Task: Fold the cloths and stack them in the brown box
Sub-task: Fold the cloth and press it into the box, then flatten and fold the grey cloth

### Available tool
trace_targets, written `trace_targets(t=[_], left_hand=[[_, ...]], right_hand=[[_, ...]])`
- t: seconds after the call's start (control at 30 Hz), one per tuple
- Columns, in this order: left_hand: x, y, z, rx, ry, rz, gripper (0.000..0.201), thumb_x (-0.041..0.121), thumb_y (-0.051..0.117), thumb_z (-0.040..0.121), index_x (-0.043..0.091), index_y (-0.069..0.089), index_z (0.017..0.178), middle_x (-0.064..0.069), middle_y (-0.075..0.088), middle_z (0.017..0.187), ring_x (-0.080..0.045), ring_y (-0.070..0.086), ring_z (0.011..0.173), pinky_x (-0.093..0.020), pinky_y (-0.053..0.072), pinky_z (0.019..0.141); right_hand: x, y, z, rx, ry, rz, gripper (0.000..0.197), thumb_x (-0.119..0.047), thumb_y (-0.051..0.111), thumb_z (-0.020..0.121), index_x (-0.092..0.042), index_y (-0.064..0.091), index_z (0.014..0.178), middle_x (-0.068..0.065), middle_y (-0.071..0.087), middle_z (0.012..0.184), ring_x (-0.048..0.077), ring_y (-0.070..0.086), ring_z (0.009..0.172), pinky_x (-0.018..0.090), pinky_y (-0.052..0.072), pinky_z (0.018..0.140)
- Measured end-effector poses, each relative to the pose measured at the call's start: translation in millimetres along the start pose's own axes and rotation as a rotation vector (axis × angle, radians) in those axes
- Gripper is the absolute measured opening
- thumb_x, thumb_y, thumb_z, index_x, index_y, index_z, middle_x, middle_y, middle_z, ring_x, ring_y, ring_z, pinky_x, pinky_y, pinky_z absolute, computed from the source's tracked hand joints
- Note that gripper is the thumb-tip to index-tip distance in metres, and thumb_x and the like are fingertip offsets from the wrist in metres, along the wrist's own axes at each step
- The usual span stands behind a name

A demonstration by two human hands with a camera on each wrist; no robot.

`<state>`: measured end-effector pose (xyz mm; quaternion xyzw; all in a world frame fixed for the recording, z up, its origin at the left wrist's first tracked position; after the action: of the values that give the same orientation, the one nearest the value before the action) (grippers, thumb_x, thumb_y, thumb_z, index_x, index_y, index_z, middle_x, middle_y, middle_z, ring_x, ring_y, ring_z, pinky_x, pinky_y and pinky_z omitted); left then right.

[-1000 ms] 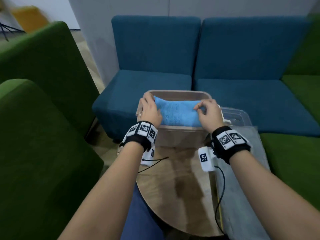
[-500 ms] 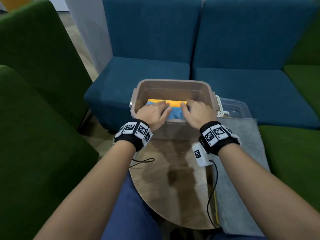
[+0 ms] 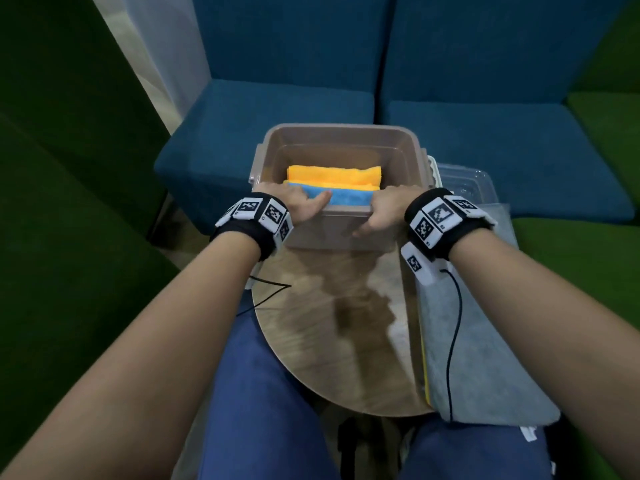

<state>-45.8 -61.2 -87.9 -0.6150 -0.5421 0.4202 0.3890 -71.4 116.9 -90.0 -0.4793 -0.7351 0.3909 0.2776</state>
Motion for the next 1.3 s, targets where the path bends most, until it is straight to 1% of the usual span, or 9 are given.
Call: trace_targets(t=[0.2, 0.33, 0.63, 0.73, 0.83, 0.93, 1.03, 1.13, 1.3], left_hand=[[-2, 4, 8, -0.065, 0.040, -0.002, 0.092, 0.073, -0.003, 0.073, 0.023, 0.052, 0.127, -0.015, 0.056, 0.131, -0.036, 0.051, 0.118, -0.038, 0.038, 0.083], [-3, 7, 10, -0.071, 0.050, 0.031, 0.105, 0.067, -0.014, 0.046, 0.023, 0.051, 0.117, -0.016, 0.058, 0.121, -0.038, 0.052, 0.110, -0.038, 0.034, 0.075], [-3, 7, 11, 0.019, -0.018, -0.026, 0.071, 0.066, 0.008, 0.080, 0.016, 0.057, 0.092, -0.008, 0.055, 0.085, -0.032, 0.053, 0.092, -0.034, 0.035, 0.072], [-1, 6, 0, 0.154, -0.013, -0.092, 0.070, 0.061, 0.011, 0.082, 0.013, 0.062, 0.074, -0.003, 0.049, 0.062, -0.026, 0.051, 0.072, -0.032, 0.034, 0.068], [0, 6, -10, 0.320, 0.044, -0.169, 0.061, 0.056, 0.014, 0.081, 0.018, 0.057, 0.059, -0.004, 0.059, 0.065, -0.026, 0.056, 0.079, -0.037, 0.037, 0.089], [-3, 4, -17, 0.497, 0.069, -0.281, 0.054, 0.048, 0.025, 0.084, 0.021, 0.071, 0.094, -0.002, 0.066, 0.106, -0.026, 0.051, 0.110, -0.040, 0.024, 0.103], [12, 1, -39, 0.769, 0.126, -0.353, 0.039, 0.035, 0.044, 0.081, 0.016, 0.067, 0.106, -0.004, 0.060, 0.109, -0.028, 0.050, 0.107, -0.039, 0.024, 0.094], [46, 14, -67, 0.904, 0.180, -0.407, 0.021, 0.023, 0.056, 0.076, 0.015, 0.063, 0.094, -0.004, 0.058, 0.096, -0.026, 0.050, 0.091, -0.037, 0.029, 0.079], [121, 74, -77, 0.373, 0.341, -0.527, 0.025, 0.026, 0.048, 0.078, 0.018, 0.065, 0.095, 0.000, 0.063, 0.096, -0.025, 0.059, 0.093, -0.037, 0.042, 0.083]], right_hand=[[1, 0, -5, 0.218, -0.031, 0.048, 0.030, -0.050, 0.062, 0.078, -0.021, 0.065, 0.087, 0.001, 0.061, 0.083, 0.027, 0.062, 0.088, 0.033, 0.047, 0.072], [-1, 5, -10, 0.386, -0.113, 0.041, 0.053, -0.049, 0.064, 0.076, -0.034, 0.057, 0.127, -0.003, 0.051, 0.130, 0.023, 0.047, 0.122, 0.040, 0.033, 0.100], [-4, 0, -3, 0.099, 0.058, 0.024, 0.042, -0.045, 0.055, 0.079, -0.028, 0.064, 0.116, 0.002, 0.065, 0.101, 0.027, 0.061, 0.092, 0.031, 0.047, 0.074], [-5, 1, -11, 0.302, 0.004, 0.059, 0.035, -0.043, 0.059, 0.075, -0.034, 0.068, 0.107, -0.002, 0.067, 0.093, 0.025, 0.061, 0.093, 0.031, 0.043, 0.075], [-4, 10, -27, 0.514, -0.098, 0.072, 0.057, -0.038, 0.067, 0.076, -0.030, 0.056, 0.131, -0.002, 0.057, 0.130, 0.023, 0.047, 0.124, 0.037, 0.030, 0.102], [10, 18, -60, 0.856, -0.163, 0.350, 0.057, -0.023, 0.067, 0.074, -0.024, 0.052, 0.129, 0.001, 0.048, 0.128, 0.023, 0.046, 0.120, 0.039, 0.031, 0.099], [40, 43, -92, 1.070, -0.041, 0.570, 0.039, -0.013, 0.065, 0.076, -0.016, 0.050, 0.112, 0.001, 0.046, 0.111, 0.021, 0.052, 0.097, 0.035, 0.042, 0.079], [69, 90, -89, 0.801, 0.137, 0.694, 0.021, -0.010, 0.065, 0.080, -0.018, 0.049, 0.091, 0.001, 0.053, 0.089, 0.025, 0.057, 0.082, 0.038, 0.047, 0.069], [76, 158, -71, 0.373, 0.292, 0.687, 0.025, -0.015, 0.065, 0.083, -0.023, 0.049, 0.065, 0.001, 0.060, 0.074, 0.029, 0.063, 0.085, 0.031, 0.048, 0.072]])
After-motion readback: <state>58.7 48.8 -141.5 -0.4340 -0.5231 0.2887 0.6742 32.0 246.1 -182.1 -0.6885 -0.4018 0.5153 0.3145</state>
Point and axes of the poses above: each hand's wrist, its own z-axis towards the middle knuckle, its own y-axis out of the palm, x = y × z, the point moved 4 cm from there along z, towards the middle knuckle
